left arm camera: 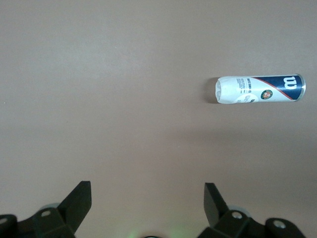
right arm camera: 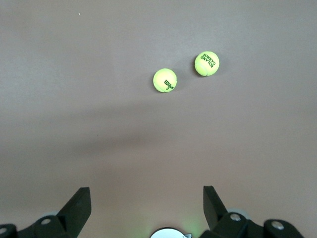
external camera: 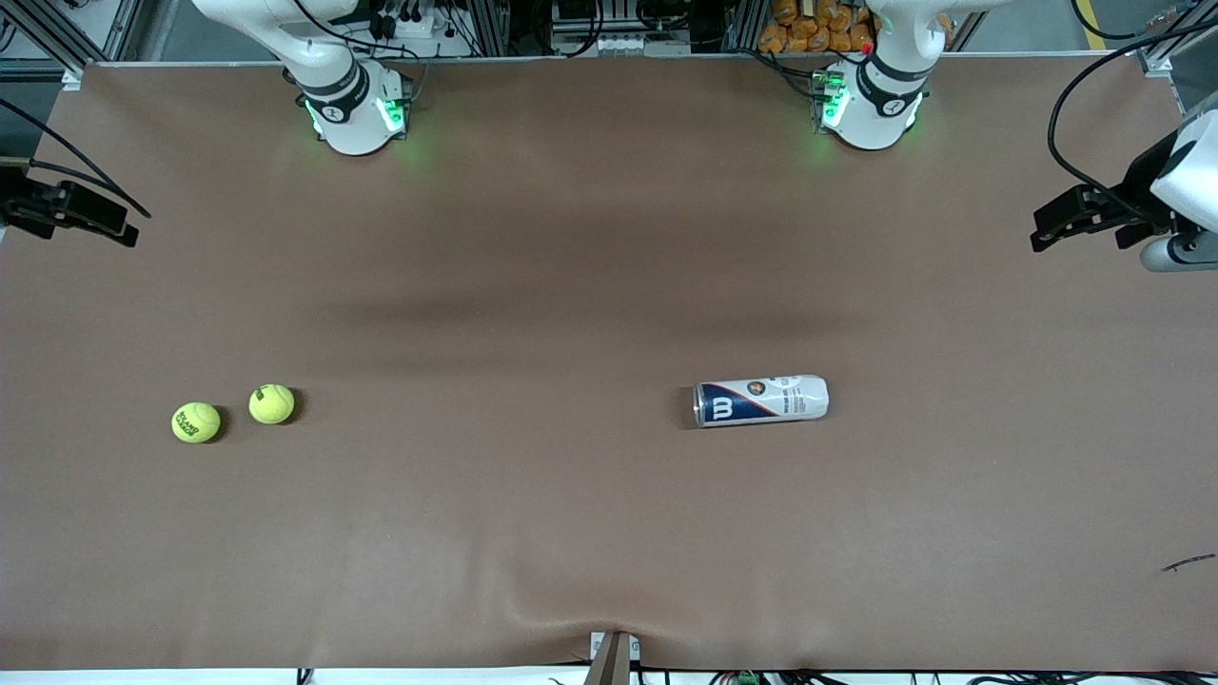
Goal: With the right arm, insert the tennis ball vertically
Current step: 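Reach the right gripper to the Wilson ball while the left gripper reaches the can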
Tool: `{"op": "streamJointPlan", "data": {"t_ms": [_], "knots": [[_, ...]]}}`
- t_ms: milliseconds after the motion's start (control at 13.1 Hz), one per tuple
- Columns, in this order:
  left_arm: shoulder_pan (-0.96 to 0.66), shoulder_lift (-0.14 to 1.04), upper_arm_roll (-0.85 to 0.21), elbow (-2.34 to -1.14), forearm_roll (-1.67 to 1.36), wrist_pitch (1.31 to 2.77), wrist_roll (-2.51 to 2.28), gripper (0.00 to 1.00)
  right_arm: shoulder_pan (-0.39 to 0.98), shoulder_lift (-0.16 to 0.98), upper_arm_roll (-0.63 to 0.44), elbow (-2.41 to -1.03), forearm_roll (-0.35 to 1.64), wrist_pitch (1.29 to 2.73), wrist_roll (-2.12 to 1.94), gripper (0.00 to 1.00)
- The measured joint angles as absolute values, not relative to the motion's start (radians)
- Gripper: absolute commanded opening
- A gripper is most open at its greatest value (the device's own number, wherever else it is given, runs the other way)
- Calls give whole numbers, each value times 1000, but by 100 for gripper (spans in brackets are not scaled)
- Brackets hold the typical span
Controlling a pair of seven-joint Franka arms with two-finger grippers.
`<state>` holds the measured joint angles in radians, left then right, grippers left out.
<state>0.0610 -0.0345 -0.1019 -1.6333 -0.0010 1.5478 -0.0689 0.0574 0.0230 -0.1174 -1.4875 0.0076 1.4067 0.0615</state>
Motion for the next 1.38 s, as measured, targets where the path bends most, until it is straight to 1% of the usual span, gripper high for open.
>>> {"op": "streamJointPlan", "data": {"t_ms": [382,535,764,917,1070,1223,1376], "knots": [[54,-18,-108,-1633,-1,1548,-68,100,40,49,-115,-1492,11,1410,59,100],[43,-6,-113,-1632,-1,1548,-66,100,57,102,-107,-1504,14,1440,54,100],[26,29,-135,-1627,7,1549,-65,100,85,224,-101,-1515,14,1547,55,100],[23,69,-182,-1609,42,1550,-64,100,82,272,-105,-1514,14,1585,45,100],[8,119,-220,-1582,62,1554,-64,100,75,278,-110,-1515,14,1601,29,100],[-28,177,-228,-1553,70,1572,-64,100,56,277,-113,-1525,14,1639,21,100],[-74,230,-230,-1539,102,1606,-64,100,36,278,-114,-1575,14,1694,-8,100]]}}
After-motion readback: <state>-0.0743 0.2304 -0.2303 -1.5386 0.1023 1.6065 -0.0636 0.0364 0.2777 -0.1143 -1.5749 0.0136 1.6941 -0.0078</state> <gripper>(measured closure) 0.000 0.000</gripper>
